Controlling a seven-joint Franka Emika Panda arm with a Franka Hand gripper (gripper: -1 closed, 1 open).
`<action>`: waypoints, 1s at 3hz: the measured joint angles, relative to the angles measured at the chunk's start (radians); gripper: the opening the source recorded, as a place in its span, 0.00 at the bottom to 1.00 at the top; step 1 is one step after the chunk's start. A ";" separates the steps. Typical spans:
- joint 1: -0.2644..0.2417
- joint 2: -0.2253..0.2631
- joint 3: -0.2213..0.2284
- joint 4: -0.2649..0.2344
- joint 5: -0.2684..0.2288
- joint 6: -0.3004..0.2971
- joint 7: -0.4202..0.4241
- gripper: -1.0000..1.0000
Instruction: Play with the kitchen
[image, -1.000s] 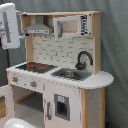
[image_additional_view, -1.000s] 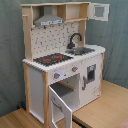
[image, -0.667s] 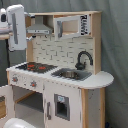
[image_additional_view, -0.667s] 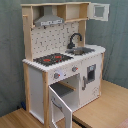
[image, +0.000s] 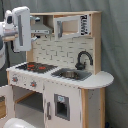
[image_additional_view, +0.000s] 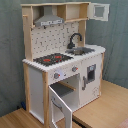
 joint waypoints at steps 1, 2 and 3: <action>-0.001 0.006 -0.052 -0.042 -0.008 0.074 -0.038 0.00; -0.001 0.022 -0.102 -0.053 -0.009 0.140 -0.109 0.00; -0.001 0.053 -0.144 -0.053 -0.009 0.201 -0.196 0.00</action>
